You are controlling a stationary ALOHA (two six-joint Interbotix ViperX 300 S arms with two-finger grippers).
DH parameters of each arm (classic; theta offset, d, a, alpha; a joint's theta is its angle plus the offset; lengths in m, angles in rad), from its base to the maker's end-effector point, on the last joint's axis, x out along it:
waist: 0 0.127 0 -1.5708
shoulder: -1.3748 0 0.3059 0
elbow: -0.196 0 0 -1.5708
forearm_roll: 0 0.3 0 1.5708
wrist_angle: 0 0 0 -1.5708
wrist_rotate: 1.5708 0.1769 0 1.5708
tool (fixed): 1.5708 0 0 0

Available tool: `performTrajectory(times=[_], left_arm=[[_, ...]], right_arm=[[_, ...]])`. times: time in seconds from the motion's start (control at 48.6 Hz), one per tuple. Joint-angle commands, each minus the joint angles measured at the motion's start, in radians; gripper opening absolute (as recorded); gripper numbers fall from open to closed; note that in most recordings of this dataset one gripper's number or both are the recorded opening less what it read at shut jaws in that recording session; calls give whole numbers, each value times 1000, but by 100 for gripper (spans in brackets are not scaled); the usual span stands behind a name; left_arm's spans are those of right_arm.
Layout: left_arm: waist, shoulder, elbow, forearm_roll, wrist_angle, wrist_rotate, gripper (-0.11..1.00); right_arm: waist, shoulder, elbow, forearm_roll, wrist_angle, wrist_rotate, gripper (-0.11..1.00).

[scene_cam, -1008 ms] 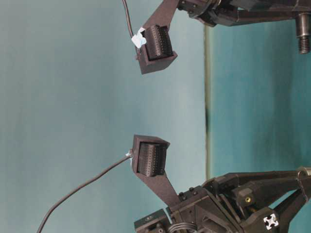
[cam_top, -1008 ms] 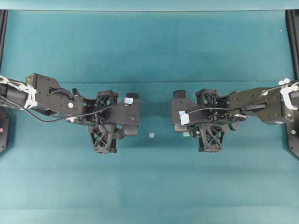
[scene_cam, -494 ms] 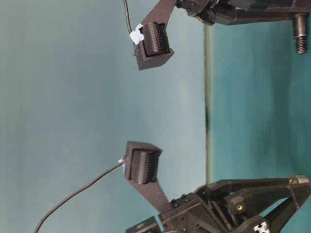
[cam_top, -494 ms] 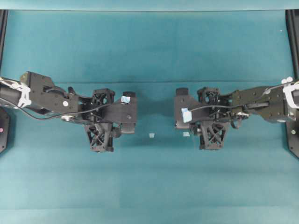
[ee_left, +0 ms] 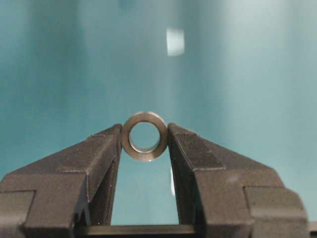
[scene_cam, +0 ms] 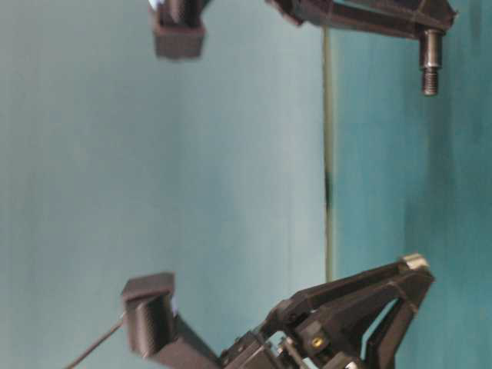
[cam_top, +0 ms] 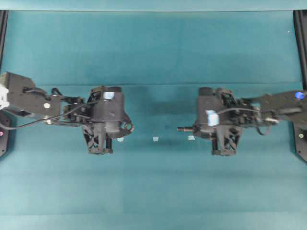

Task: Insert the washer onto the shaft with both hands.
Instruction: 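Lift both parts and rotate grippers to face each other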

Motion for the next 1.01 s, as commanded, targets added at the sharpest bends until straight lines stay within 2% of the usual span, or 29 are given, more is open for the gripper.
performTrajectory(times=[0.0,0.165,0.309,0.617,0.987], left_arm=[[-15,-26,8,3,-61,-2,37],[-35,-37,29,3,-152,-6,37],[-44,-40,32,3,-219,-46,37],[-57,-38,32,3,-391,-137,37],[-81,-37,32,2,-410,-161,37]], right_arm=[[25,-40,25,8,-71,41,0],[51,-75,81,8,-198,126,0],[61,-97,110,8,-282,160,0],[81,-94,112,8,-321,163,0],[84,-89,115,8,-402,167,0]])
